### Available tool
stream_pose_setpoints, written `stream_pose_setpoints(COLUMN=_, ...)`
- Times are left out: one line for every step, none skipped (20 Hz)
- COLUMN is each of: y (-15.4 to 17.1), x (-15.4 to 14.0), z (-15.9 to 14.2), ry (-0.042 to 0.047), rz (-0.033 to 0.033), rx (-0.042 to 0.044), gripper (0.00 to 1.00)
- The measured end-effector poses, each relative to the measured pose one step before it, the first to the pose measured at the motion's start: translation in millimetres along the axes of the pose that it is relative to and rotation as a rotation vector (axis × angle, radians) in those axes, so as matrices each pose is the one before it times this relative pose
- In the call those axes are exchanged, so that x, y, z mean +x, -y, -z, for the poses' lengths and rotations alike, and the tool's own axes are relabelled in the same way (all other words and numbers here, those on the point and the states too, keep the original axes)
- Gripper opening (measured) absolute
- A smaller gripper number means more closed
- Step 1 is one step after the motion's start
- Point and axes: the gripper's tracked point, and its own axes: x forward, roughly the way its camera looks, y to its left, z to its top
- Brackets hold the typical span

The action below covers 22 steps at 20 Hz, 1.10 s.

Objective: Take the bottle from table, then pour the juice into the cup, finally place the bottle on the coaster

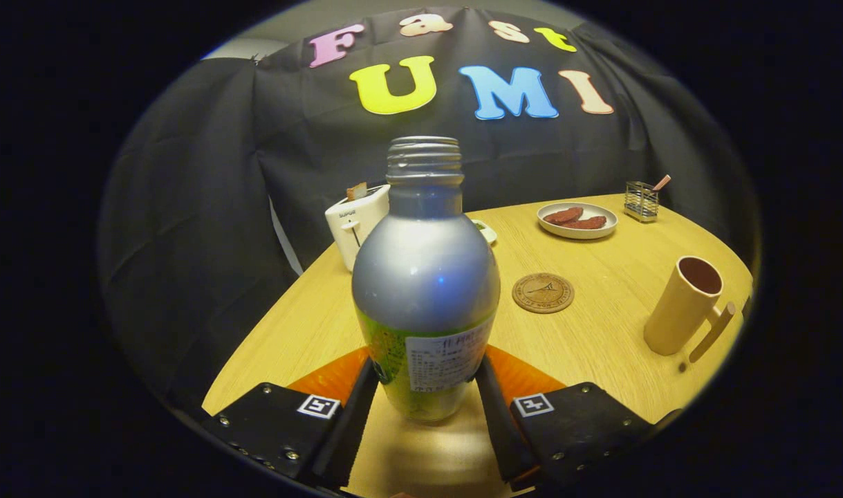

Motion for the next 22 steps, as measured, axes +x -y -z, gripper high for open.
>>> stream_pose_setpoints(y=5.4, x=-1.57, z=-3.21, ry=-0.00292, rz=0.00016, rx=0.02201, gripper=0.77)
stream_pose_setpoints(y=4.91, x=-3.24, z=-5.47, ry=0.00598, rz=-0.00021, rx=0.02217, gripper=0.77)
stream_pose_setpoints(y=4.7, x=-3.05, z=-5.23, ry=0.00453, rz=-0.00326, rx=0.02822, gripper=0.76)
stream_pose_setpoints(y=5.22, x=-2.59, z=-4.37, ry=0.00555, rz=-0.00473, rx=0.03324, gripper=0.77)
stream_pose_setpoints(y=5.6, x=-1.85, z=-5.48, ry=0.00793, rz=-0.00132, rx=0.03292, gripper=0.76)
stream_pose_setpoints(y=4.8, x=-2.0, z=-3.8, ry=0.00455, rz=-0.00496, rx=0.03448, gripper=0.77)
stream_pose_setpoints(y=3.91, x=-2.25, z=-4.21, ry=0.00387, rz=-0.00295, rx=0.03212, gripper=0.76)
stream_pose_setpoints(y=5.07, x=-2.34, z=-3.29, ry=0.00376, rz=-0.00002, rx=0.02715, gripper=0.76)
stream_pose_setpoints(y=3.28, x=-1.55, z=-3.06, ry=-0.00139, rz=-0.00432, rx=0.02647, gripper=0.77)
stream_pose_setpoints(y=4.51, x=-1.84, z=-1.67, ry=-0.00113, rz=-0.00345, rx=0.02649, gripper=0.76)
stream_pose_setpoints(y=3.15, x=-1.89, z=-1.87, ry=-0.00138, rz=-0.00635, rx=0.02675, gripper=0.76)
stream_pose_setpoints(y=3.65, x=-1.51, z=-2.54, ry=0.00012, rz=-0.00346, rx=0.0277, gripper=0.76)
stream_pose_setpoints(y=3.84, x=-1.5, z=-2.01, ry=-0.00147, rz=-0.0038, rx=0.02927, gripper=0.76)
stream_pose_setpoints(y=3.32, x=-0.89, z=-1.31, ry=-0.00258, rz=-0.00429, rx=0.03007, gripper=0.76)
stream_pose_setpoints(y=2.61, x=-1.85, z=0.15, ry=-0.00404, rz=-0.00461, rx=0.0288, gripper=0.76)
stream_pose_setpoints(y=3.17, x=-0.72, z=0.21, ry=-0.0049, rz=-0.00325, rx=0.02862, gripper=0.76)
stream_pose_setpoints(y=2.94, x=-1.29, z=-1.7, ry=-0.00067, rz=-0.00046, rx=0.02487, gripper=0.76)
stream_pose_setpoints(y=2.63, x=-0.97, z=-0.04, ry=0.00091, rz=-0.00272, rx=0.02487, gripper=0.76)
stream_pose_setpoints(y=1.75, x=0.06, z=-2.21, ry=0.00133, rz=-0.00469, rx=0.02741, gripper=0.76)
stream_pose_setpoints(y=2.59, x=-2.56, z=-1.52, ry=0.001, rz=-0.00521, rx=0.02672, gripper=0.76)
stream_pose_setpoints(y=2.26, x=-0.54, z=-1.7, ry=-0.00282, rz=-0.00618, rx=0.02474, gripper=0.76)
stream_pose_setpoints(y=4.2, x=-2.04, z=-1.03, ry=-0.00325, rz=-0.00173, rx=0.01999, gripper=0.76)
